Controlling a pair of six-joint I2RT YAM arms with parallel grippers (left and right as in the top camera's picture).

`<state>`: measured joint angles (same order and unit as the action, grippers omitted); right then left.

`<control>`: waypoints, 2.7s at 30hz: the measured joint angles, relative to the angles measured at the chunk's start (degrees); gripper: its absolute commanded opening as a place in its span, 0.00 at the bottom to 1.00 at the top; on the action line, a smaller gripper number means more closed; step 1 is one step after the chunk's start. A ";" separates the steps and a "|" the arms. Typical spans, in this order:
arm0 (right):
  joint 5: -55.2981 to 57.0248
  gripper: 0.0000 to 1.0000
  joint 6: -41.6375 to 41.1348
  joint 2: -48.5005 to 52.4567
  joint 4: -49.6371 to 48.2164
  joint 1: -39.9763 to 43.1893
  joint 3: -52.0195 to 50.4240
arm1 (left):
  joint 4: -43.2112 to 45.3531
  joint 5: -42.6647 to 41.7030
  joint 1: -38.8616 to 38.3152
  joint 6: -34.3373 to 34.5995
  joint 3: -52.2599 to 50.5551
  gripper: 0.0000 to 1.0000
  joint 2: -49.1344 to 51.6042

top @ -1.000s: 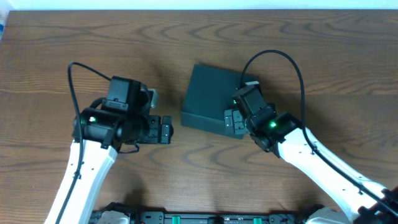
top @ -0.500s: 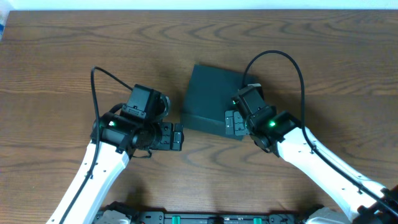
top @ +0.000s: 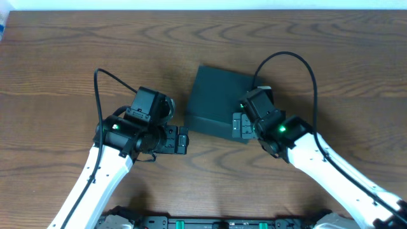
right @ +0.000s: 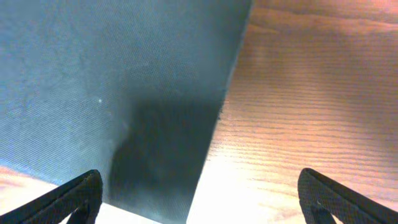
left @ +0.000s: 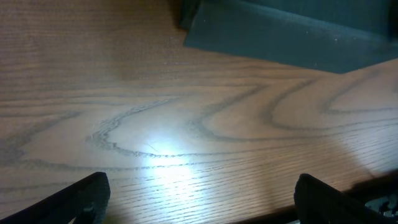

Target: Pack container

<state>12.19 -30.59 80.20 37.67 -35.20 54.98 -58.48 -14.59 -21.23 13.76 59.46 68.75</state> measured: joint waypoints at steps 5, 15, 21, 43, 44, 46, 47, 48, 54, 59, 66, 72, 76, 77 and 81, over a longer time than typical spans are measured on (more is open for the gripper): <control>0.50 0.99 0.00 -2.80 2.45 0.00 0.00 | 0.02 0.00 0.00 -0.02 0.00 0.96 0.00; 3.45 0.99 -1.29 -2.82 6.67 0.00 -0.04 | -0.02 -0.02 0.00 0.00 0.00 0.96 0.00; 4.57 0.99 -1.81 -2.80 6.43 0.07 -0.04 | -0.02 0.00 -0.02 0.00 0.00 0.96 0.00; 5.18 0.99 -2.34 3.76 1.70 1.66 0.59 | 1.42 5.35 -10.16 2.43 -3.65 0.96 0.00; 5.18 0.99 -2.34 3.98 1.68 1.66 0.63 | 2.03 5.62 -10.69 2.84 -4.66 0.96 -0.02; 5.16 0.99 -2.40 4.20 1.66 1.66 0.74 | 3.28 6.03 -11.54 3.74 -6.62 0.96 0.00; 5.18 0.99 -2.49 4.31 1.66 1.66 0.79 | 3.63 6.05 -11.89 4.24 -7.43 0.95 0.00; 5.18 0.99 -2.49 4.37 1.66 1.66 0.79 | 4.07 6.05 -12.11 4.48 -7.98 0.96 0.00; 5.11 0.99 -2.51 4.46 1.44 1.66 0.81 | 7.37 6.27 -12.63 5.60 -9.27 0.96 0.02; 3.78 0.99 -2.51 5.18 -1.55 1.70 0.79 | 9.40 6.67 -12.63 5.77 -9.31 0.95 0.02; 1.97 0.99 -2.54 5.79 -3.93 1.57 0.68 | 11.08 9.44 -12.63 5.77 -9.31 0.95 1.01; 1.66 0.99 -2.54 5.92 -4.04 1.53 0.68 | 12.61 10.78 -12.63 5.77 -9.31 0.96 5.29; 1.64 0.99 -2.86 5.95 -3.87 1.53 0.68 | 13.79 10.97 -12.63 5.77 -9.31 0.96 8.37; 1.64 0.99 -2.91 5.97 -3.96 1.53 0.59 | 14.01 10.99 -12.63 5.77 -9.31 0.96 9.11; 1.66 0.99 -3.34 5.70 -6.54 1.18 -1.05 | 14.49 11.19 -12.63 5.77 -9.31 0.95 10.36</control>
<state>13.85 -33.93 85.91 31.14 -34.02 53.93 -43.99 -3.40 -33.87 19.53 50.15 79.11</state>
